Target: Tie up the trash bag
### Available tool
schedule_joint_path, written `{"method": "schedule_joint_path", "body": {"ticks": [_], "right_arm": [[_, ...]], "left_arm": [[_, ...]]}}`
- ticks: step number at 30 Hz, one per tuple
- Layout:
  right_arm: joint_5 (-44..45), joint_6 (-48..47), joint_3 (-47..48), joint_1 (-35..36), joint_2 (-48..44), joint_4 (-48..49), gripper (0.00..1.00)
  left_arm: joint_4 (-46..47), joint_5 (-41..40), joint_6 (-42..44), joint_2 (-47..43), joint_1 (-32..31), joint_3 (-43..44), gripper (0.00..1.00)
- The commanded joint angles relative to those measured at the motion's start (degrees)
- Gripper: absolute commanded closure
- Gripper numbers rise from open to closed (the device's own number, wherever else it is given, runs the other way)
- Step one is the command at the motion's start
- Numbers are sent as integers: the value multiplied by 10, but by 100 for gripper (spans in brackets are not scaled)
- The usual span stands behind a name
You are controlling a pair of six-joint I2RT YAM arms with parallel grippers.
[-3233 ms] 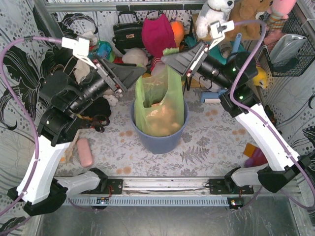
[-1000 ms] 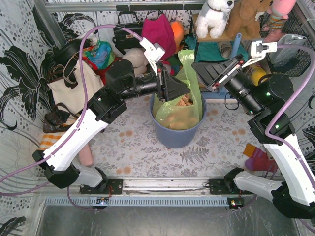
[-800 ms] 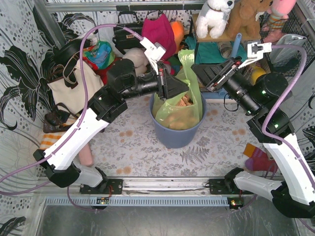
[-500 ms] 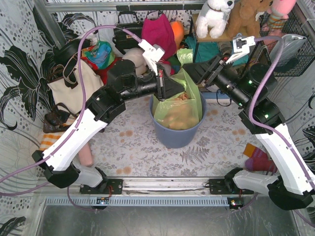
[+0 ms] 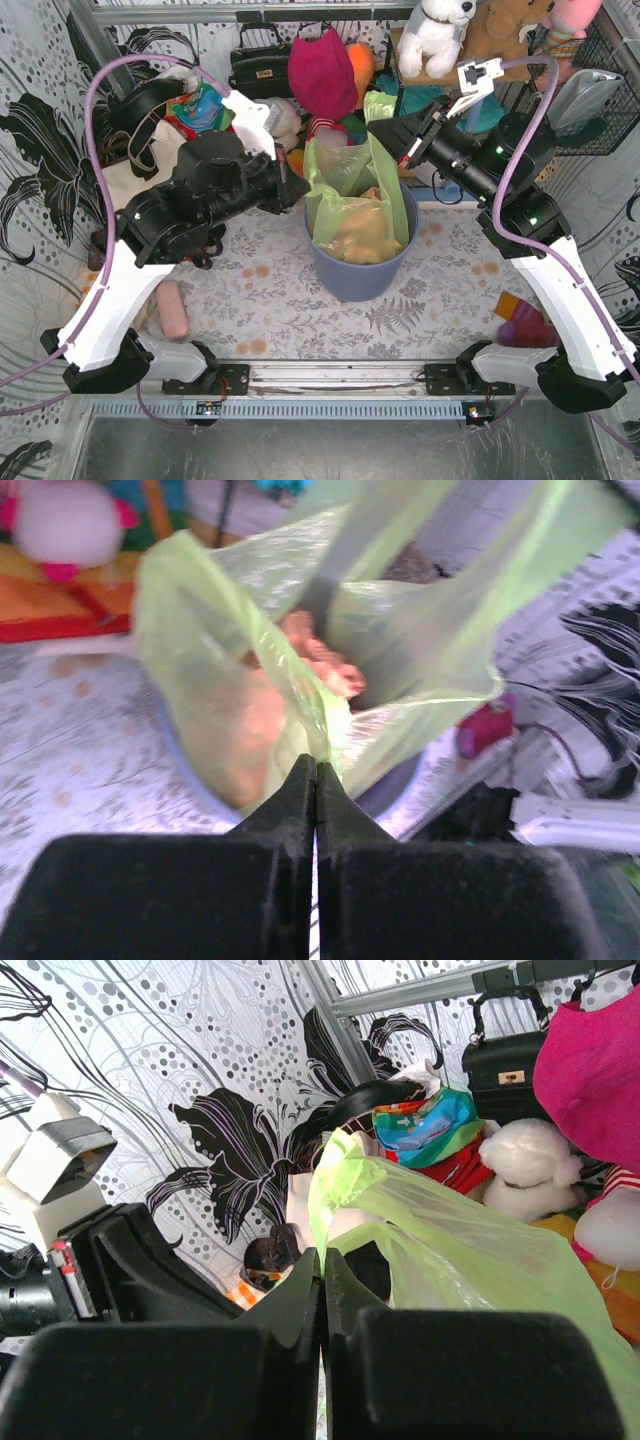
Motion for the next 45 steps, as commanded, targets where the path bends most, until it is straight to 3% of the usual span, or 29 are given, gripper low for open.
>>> {"method": "schedule_joint_path", "body": {"ticks": [1, 14, 21, 24, 29, 33, 36, 39, 45], "right_arm": [[8, -13, -5, -3, -21, 23, 100], [29, -18, -15, -3, -44, 10, 100], [41, -24, -29, -3, -55, 0, 100], [42, -24, -31, -3, -62, 0, 100], [42, -20, -38, -3, -69, 4, 100], [41, -18, -38, -3, -70, 3, 100], [42, -18, -37, -4, -70, 2, 100], [42, -18, -36, -3, -71, 0, 100], [39, -12, -37, -3, -72, -3, 100]], "left_arm": [[-158, -175, 5, 29, -4, 66, 100], [-314, -448, -40, 159, -6, 168, 100], [-315, -538, -50, 163, -6, 194, 100], [-274, -509, -37, 153, -7, 222, 100], [-112, -365, 0, 78, -7, 183, 100], [-8, -259, 8, 19, -7, 108, 65], [83, -170, 2, -37, -6, 30, 46], [128, -138, -13, -75, -7, -17, 39], [75, -204, -9, -76, -6, -31, 28]]}}
